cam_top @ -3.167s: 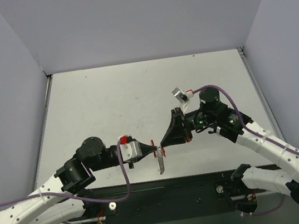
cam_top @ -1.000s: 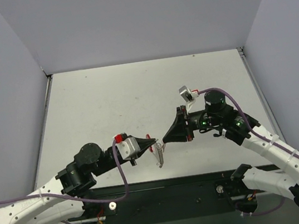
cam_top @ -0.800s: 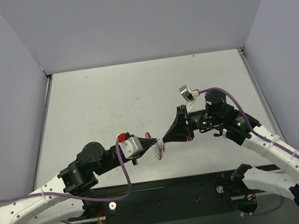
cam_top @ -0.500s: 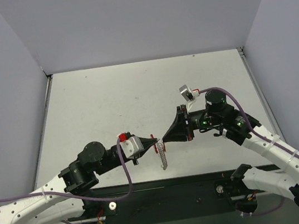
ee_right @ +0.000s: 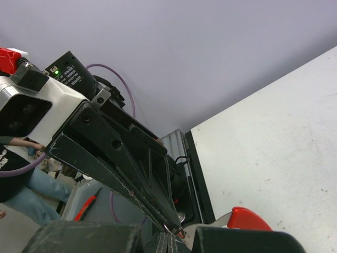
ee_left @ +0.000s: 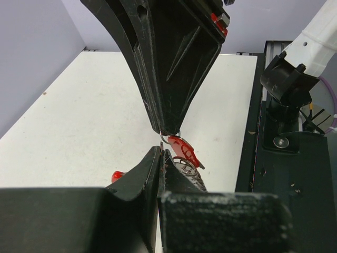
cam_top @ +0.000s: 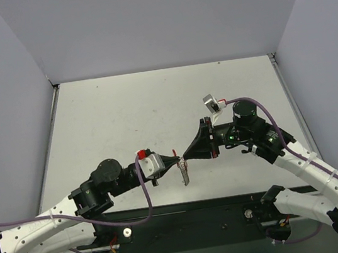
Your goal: Put the keys on the keyring
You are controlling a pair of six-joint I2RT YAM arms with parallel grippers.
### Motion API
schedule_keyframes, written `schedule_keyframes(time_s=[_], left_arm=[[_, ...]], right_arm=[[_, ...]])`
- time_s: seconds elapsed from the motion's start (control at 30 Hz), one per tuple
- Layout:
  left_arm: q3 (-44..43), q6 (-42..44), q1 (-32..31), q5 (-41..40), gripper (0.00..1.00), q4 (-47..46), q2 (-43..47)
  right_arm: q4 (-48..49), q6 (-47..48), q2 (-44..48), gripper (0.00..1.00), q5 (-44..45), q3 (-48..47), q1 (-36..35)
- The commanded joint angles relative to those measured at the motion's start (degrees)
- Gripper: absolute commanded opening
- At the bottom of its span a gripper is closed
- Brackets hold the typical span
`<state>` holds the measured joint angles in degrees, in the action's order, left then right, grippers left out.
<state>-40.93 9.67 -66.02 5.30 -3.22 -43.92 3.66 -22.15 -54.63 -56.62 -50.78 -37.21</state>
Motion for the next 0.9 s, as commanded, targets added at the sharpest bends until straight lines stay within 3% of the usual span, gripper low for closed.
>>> schedule_keyframes(time_s=[0.0,0.87], left_arm=[[-1.44,0.0,-0.34,0.76,0.0,-4.42,1.12],[-1.0,0.7,-0.34,7.7,0.0,-6.53,3.58]], right_arm=[[3.46,0.27,-0.04,0.0,-1.83,-1.95,-0.41],[4.51,0.62,-1.35,0.0,-2.09,-0.98,0.03]])
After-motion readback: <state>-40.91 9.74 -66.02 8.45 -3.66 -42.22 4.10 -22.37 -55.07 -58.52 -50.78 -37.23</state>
